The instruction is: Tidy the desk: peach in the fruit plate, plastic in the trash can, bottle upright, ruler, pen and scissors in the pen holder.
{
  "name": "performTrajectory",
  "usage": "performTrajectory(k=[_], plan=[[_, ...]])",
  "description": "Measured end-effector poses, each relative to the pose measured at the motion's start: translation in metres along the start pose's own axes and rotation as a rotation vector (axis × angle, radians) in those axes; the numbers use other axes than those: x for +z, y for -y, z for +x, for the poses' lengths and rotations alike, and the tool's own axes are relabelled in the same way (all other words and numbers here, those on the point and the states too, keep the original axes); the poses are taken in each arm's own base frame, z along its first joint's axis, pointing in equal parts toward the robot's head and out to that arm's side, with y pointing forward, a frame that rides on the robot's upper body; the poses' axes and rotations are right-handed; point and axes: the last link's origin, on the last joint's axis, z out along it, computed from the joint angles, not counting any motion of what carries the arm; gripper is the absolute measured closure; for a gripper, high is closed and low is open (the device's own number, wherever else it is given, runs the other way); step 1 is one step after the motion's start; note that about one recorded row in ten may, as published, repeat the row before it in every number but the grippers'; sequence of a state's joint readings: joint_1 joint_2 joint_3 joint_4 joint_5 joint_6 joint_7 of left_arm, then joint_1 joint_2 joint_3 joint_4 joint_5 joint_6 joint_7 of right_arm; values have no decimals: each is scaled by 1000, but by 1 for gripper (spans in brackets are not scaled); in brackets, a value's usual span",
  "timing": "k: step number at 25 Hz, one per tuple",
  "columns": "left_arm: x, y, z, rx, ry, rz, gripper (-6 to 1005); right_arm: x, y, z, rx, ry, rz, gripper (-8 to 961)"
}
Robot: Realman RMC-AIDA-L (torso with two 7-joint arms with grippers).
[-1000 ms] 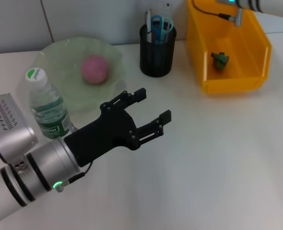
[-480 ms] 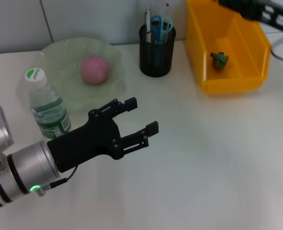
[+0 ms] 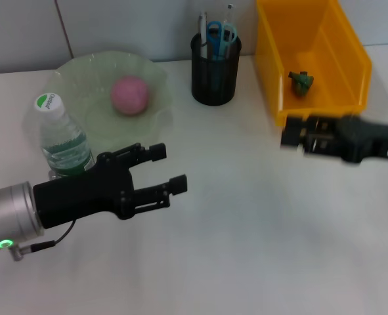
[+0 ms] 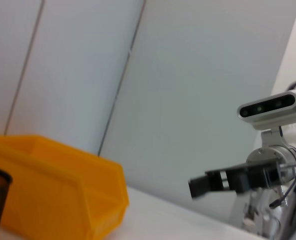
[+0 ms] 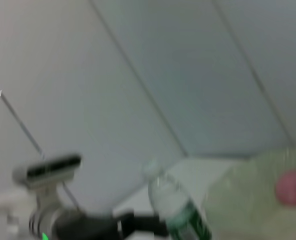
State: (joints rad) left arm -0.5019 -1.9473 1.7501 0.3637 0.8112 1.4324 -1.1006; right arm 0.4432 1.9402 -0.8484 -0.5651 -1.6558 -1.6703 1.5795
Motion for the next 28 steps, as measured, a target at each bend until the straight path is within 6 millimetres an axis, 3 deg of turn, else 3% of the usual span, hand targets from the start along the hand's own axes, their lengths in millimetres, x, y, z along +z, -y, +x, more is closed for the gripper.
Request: performTrajectory(k=[4,14,28], plan=[[-6,8,4,-44,93,-26,187,11,1,20,-19,-129,3,355],[-14,14,6,-83,137,-25,186,21,-1,20,-143,-227,-48,358],[-10,12,0,-40,264,-92,187,34,-4,19,-177,-266,-89,360]])
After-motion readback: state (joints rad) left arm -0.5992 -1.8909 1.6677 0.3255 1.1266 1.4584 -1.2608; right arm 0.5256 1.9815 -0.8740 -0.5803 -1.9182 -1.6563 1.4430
